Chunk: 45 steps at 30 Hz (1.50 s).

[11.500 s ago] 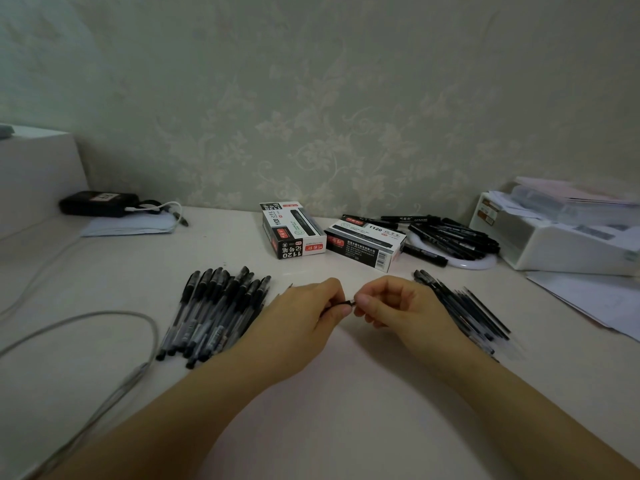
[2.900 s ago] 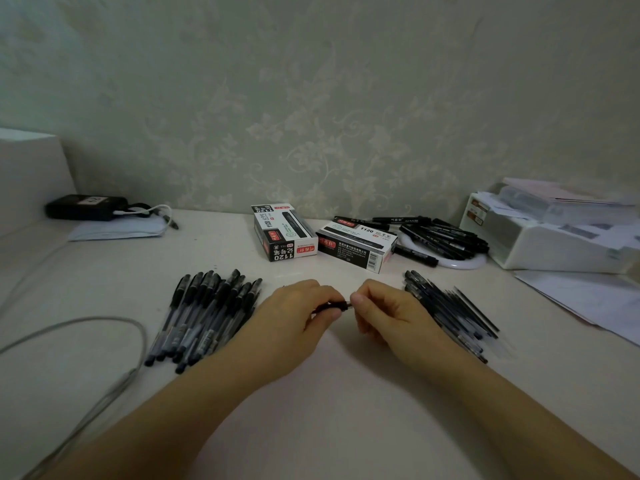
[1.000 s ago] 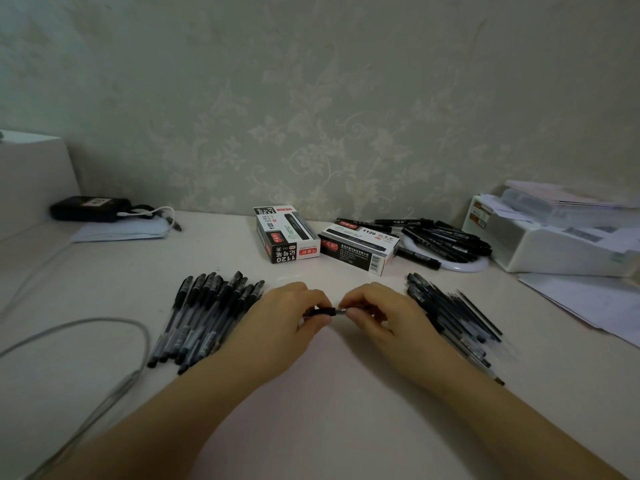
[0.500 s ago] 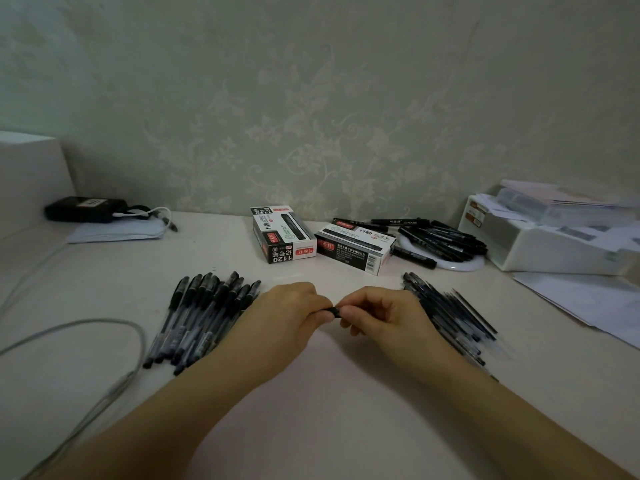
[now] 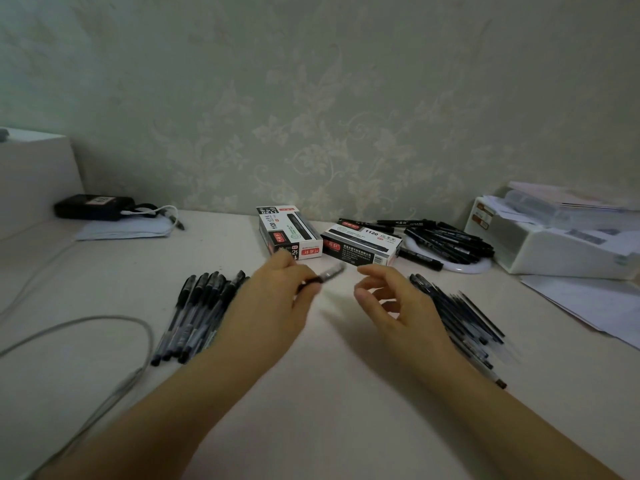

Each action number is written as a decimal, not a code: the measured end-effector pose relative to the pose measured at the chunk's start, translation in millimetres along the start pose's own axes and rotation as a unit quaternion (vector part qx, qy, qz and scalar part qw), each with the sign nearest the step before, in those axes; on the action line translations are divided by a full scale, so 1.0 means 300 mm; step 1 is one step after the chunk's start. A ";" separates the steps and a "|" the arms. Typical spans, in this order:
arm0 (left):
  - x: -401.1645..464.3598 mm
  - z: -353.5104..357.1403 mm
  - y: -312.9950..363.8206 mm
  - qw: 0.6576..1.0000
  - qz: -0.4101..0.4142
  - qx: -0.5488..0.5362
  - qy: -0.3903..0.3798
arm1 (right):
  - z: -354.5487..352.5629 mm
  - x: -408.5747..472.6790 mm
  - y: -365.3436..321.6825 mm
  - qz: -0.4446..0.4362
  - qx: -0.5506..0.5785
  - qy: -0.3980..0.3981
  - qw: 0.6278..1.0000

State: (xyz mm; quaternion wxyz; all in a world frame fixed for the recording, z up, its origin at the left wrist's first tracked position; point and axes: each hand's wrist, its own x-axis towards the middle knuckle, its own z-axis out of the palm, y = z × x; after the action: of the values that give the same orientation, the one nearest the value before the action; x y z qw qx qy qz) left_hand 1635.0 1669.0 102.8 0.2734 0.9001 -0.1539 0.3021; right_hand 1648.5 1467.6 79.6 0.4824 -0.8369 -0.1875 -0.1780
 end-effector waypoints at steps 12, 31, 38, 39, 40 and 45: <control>0.019 -0.098 -0.198 0.951 -0.269 0.146 -0.052 | -0.002 -0.006 0.030 0.000 -0.050 -0.018 0.999; 0.016 -0.077 -0.124 0.971 -0.192 0.137 -0.030 | -0.088 0.008 0.022 0.011 -0.311 0.035 0.950; -0.021 -0.006 -0.017 0.994 -0.051 0.054 -0.086 | -0.123 0.000 0.029 0.128 -0.426 -0.015 0.895; -0.027 0.001 -0.014 0.993 -0.046 0.049 -0.099 | -0.122 0.000 0.029 0.132 -0.430 -0.016 0.893; -0.032 0.007 -0.013 0.992 -0.041 0.045 -0.110 | -0.119 0.000 0.029 0.134 -0.433 -0.016 0.891; -0.033 0.019 -0.005 0.991 -0.028 0.024 -0.131 | -0.115 0.004 0.035 0.148 -0.440 -0.033 0.885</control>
State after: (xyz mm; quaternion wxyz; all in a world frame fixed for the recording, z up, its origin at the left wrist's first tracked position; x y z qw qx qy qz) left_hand 1630.6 1667.9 92.1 0.2376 0.9421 -0.1563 0.1777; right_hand 1650.6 1432.7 88.8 0.0784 -0.9867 0.0207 -0.1406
